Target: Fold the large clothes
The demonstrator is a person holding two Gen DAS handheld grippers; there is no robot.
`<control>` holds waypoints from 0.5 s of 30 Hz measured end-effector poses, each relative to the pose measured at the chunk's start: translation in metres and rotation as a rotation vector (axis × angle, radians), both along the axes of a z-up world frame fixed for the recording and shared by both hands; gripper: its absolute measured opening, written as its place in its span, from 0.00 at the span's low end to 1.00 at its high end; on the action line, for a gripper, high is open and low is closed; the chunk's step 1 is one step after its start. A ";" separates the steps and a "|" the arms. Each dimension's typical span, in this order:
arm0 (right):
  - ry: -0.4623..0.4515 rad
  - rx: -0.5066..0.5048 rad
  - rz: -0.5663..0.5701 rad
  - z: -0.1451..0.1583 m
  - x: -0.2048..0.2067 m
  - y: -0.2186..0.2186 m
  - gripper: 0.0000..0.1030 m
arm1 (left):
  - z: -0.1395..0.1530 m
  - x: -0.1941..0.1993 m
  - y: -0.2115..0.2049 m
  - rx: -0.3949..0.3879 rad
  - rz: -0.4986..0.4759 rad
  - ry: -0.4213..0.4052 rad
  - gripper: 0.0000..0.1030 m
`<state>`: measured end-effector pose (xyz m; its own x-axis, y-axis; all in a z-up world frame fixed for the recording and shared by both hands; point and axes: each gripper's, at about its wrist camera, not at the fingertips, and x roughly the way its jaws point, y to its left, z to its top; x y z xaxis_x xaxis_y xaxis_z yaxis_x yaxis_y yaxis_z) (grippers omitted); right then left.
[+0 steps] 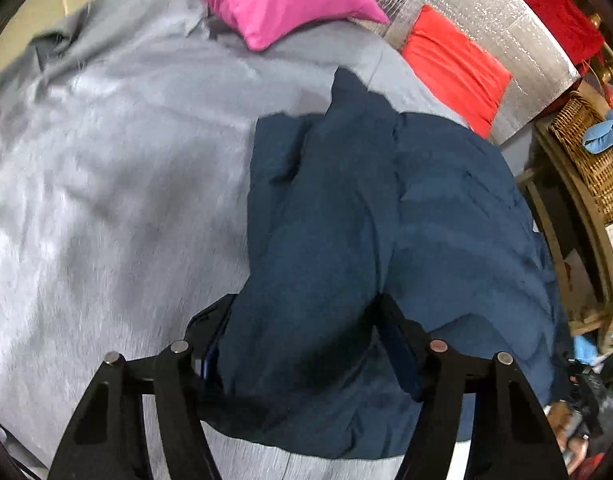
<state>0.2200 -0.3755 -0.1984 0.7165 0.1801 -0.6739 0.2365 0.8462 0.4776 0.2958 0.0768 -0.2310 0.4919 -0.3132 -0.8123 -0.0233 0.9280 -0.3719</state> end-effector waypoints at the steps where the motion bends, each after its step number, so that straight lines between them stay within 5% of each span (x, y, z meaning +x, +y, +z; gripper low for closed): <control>1: -0.007 -0.011 -0.006 0.000 0.003 0.001 0.42 | 0.001 0.004 -0.003 0.026 0.005 -0.011 0.67; 5: 0.125 0.057 -0.080 -0.030 0.011 -0.016 0.48 | -0.004 0.001 -0.003 0.031 0.036 -0.001 0.71; 11: 0.082 0.158 -0.163 -0.013 -0.034 -0.039 0.66 | 0.023 -0.041 0.006 0.162 0.083 -0.115 0.71; 15: 0.027 0.249 -0.155 -0.006 -0.069 -0.046 0.72 | 0.037 -0.080 0.007 0.071 0.044 -0.189 0.81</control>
<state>0.1512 -0.4211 -0.2039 0.7310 0.2321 -0.6417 0.3691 0.6564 0.6579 0.2158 0.0839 -0.1944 0.6499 -0.2331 -0.7234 -0.0002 0.9517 -0.3069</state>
